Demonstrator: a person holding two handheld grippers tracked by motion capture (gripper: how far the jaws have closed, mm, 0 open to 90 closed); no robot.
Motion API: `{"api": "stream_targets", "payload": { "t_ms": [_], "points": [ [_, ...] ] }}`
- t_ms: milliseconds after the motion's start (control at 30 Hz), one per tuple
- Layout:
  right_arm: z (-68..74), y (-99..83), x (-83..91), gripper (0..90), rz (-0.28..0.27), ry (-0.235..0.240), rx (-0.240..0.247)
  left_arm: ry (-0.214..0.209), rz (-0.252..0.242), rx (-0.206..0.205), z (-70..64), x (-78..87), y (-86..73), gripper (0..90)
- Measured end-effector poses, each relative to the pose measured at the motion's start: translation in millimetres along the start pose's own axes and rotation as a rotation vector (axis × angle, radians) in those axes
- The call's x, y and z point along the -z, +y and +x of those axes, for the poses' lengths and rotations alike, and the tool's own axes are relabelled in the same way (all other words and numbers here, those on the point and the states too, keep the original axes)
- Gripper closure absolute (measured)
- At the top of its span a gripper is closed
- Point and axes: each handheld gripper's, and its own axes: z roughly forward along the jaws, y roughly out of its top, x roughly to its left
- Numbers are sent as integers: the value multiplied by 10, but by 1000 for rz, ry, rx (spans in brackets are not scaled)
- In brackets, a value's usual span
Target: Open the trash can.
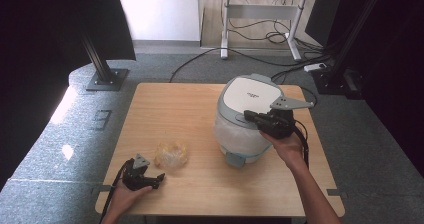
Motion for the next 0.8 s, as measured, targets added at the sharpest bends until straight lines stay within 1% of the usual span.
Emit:
{"api": "stream_targets", "payload": {
  "t_ms": [367,500,700,800],
  "points": [
    [18,-7,0,899,-1,-8,14,0,0,0,0,0,0,85],
    [40,-9,0,900,1,-23,32,0,0,0,0,0,0,85],
    [29,4,0,900,11,-16,18,0,0,0,0,0,0,85],
    [37,10,-1,900,17,-21,25,0,0,0,0,0,0,85]
  ]
}}
